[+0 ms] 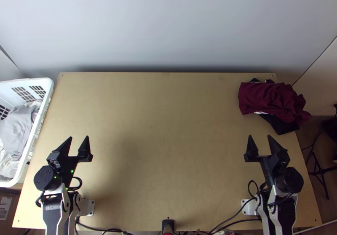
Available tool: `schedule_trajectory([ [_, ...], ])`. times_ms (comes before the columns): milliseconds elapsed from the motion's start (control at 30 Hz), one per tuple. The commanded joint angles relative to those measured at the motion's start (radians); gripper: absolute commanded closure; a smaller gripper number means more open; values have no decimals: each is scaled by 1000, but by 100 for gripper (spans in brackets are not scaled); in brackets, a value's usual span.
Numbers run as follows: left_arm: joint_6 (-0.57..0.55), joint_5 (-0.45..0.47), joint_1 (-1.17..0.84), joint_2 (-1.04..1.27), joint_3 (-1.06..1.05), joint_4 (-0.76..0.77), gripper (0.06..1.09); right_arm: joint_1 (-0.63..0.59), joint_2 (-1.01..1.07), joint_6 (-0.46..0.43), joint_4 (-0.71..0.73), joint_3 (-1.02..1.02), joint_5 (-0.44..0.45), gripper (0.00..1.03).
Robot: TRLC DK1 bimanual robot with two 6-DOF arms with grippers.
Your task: Fold the t-shirt
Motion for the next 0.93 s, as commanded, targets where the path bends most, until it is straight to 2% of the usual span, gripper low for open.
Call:
schedule_trajectory([
  [0,-6,-45,-75,0,-10,-39,10,1,-1,1,-55,-5,53,4],
  [900,-6,-52,-73,0,-10,-40,10,1,-1,1,-55,-5,53,4],
])
